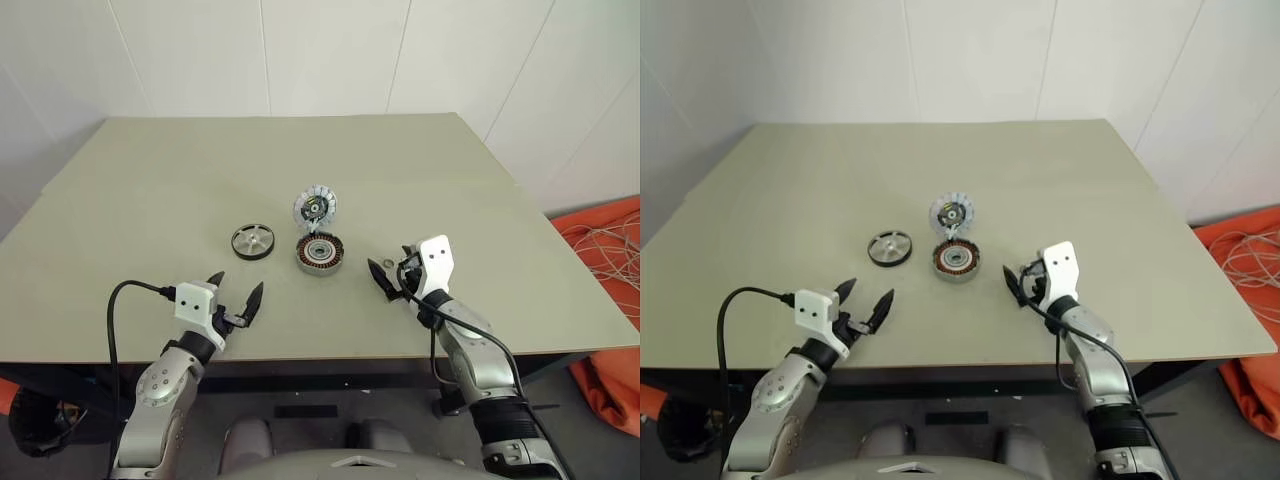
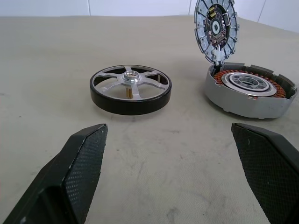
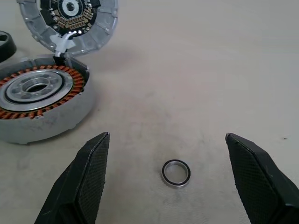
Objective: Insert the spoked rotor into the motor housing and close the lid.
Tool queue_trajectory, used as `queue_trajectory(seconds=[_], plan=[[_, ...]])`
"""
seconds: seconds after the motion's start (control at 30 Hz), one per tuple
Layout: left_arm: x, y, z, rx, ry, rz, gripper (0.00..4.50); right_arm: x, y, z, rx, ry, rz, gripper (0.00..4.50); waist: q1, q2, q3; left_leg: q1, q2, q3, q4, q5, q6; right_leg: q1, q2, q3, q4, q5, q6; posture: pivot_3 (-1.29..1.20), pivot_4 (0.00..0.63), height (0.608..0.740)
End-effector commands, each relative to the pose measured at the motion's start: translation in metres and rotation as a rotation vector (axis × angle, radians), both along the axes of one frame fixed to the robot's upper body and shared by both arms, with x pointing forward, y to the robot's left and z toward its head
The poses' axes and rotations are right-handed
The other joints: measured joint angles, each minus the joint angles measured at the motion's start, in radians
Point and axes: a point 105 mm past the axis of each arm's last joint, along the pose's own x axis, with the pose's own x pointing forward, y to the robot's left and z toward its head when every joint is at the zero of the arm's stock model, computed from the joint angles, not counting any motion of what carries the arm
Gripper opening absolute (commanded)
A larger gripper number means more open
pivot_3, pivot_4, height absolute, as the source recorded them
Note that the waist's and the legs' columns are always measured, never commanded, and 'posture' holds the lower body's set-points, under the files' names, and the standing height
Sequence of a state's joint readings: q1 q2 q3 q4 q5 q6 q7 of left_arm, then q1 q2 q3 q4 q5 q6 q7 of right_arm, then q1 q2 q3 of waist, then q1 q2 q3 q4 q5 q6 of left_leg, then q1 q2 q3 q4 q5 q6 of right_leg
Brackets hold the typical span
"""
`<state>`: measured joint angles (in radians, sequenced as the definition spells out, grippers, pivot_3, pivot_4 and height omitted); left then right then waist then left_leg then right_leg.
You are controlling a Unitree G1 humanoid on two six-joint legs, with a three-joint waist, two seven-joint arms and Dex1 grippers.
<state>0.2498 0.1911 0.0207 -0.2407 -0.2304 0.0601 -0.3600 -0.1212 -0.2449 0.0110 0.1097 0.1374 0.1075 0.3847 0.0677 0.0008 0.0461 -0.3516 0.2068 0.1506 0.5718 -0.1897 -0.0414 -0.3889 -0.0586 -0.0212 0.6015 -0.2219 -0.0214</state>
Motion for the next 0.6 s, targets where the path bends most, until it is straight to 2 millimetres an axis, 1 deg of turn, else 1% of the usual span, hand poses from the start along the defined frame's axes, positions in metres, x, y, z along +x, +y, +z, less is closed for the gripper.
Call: queue_trajectory(seconds=[0.03,0.17,0.3,0.6], plan=[[0.001,0.001,0.009,0.003,-0.044,0.000,4.50,0.010,0.000,0.022,-0.008,-0.028,-0.009,4.47,0.000,0.000,0.000,0.000,0.000,0.000,0.000,0.000,0.000,0.000,0.000,0.000,0.000,0.000,0.000,0.00,0.000,0.740],[0.002,0.001,0.009,0.002,-0.044,0.003,4.50,0.014,0.003,0.027,-0.037,0.007,-0.008,4.47,0.000,0.000,0.000,0.000,0.000,0.000,0.000,0.000,0.000,0.000,0.000,0.000,0.001,0.000,0.000,0.00,0.000,0.740],[0.002,0.001,0.010,0.001,-0.045,0.008,4.50,0.016,0.005,0.026,-0.063,0.031,-0.009,4.47,0.000,0.000,0.000,0.000,0.000,0.000,0.000,0.000,0.000,0.000,0.000,0.000,0.001,0.000,0.000,0.00,0.000,0.740],[0.001,0.001,0.010,-0.001,-0.046,0.010,4.50,0.010,0.000,0.008,-0.099,0.118,-0.010,4.47,0.000,0.000,0.000,0.000,0.000,0.000,0.000,0.000,0.000,0.000,0.000,0.000,0.001,0.000,0.000,0.00,0.000,0.740]])
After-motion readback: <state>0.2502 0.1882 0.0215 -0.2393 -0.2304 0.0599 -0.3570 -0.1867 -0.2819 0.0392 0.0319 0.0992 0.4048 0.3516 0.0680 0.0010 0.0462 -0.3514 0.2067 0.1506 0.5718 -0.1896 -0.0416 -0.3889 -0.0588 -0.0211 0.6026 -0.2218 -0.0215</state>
